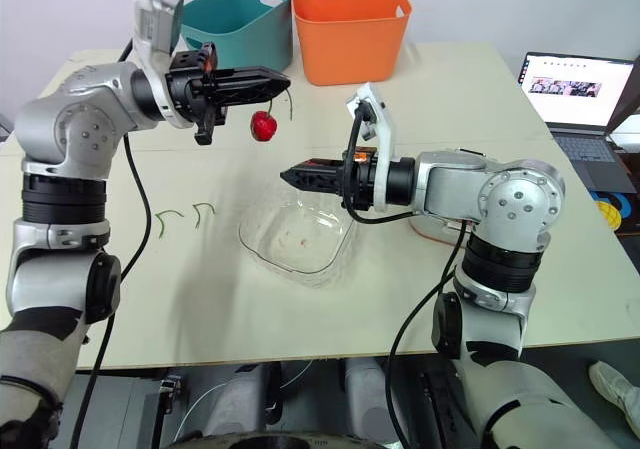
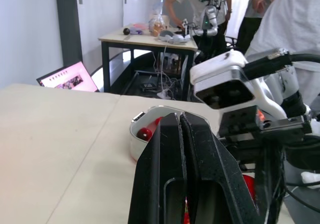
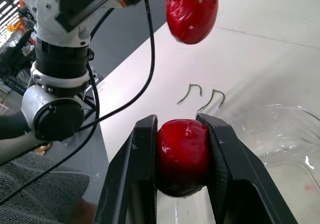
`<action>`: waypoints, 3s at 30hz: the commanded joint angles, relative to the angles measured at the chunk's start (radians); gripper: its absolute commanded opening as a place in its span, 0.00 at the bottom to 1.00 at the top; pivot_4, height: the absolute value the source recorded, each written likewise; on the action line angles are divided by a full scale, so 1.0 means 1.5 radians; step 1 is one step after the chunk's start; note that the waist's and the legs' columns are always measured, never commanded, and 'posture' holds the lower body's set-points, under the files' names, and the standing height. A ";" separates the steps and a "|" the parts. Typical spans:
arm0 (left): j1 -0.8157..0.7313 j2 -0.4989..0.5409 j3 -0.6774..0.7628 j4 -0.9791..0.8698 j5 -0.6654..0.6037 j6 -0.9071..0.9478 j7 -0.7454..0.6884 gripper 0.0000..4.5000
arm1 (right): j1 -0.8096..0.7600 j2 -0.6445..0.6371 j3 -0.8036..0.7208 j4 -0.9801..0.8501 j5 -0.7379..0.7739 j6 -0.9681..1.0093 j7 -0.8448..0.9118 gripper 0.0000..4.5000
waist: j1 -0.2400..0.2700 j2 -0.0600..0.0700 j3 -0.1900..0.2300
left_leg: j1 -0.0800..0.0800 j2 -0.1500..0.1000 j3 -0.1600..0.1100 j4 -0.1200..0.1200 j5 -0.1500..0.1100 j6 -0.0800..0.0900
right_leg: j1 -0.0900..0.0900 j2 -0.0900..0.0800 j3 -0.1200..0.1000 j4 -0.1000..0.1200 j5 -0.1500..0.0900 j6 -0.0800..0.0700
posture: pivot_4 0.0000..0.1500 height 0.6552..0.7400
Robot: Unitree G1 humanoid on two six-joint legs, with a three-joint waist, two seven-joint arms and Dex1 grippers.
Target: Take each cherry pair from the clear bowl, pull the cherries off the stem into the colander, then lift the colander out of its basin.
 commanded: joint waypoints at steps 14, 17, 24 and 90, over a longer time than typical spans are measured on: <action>0.076 -0.052 -0.032 -0.053 0.059 -0.098 0.051 0.00 | 0.265 -0.427 -0.058 0.015 -0.250 -0.341 0.123 0.20 | 0.004 0.000 0.000 | 0.001 0.000 0.001 0.000 0.000 0.000 | 0.002 0.000 0.001 -0.004 0.000 0.000 | 1.00 1.00; 0.079 -0.060 -0.031 -0.057 0.058 -0.098 0.057 0.00 | 0.295 -0.445 -0.033 0.031 -0.291 -0.387 0.138 0.20 | 0.001 0.000 0.000 | 0.001 0.000 0.001 0.000 0.000 0.000 | 0.002 0.000 0.002 -0.003 0.000 0.000 | 1.00 1.00; 0.080 -0.073 -0.025 -0.063 0.054 -0.091 0.076 0.00 | 0.300 -0.415 -0.002 0.089 -0.318 -0.395 0.131 0.28 | 0.002 0.000 0.000 | 0.001 -0.001 0.001 0.000 0.000 0.000 | 0.002 0.000 0.002 -0.003 0.000 0.000 | 1.00 1.00; 0.039 -0.090 0.014 -0.085 -0.013 -0.035 0.112 0.00 | 0.098 -0.009 0.154 0.008 -0.046 -0.289 0.051 0.34 | 0.001 0.000 0.000 | 0.000 0.000 0.000 0.000 0.000 0.000 | 0.002 0.000 0.001 -0.003 0.000 0.001 | 1.00 1.00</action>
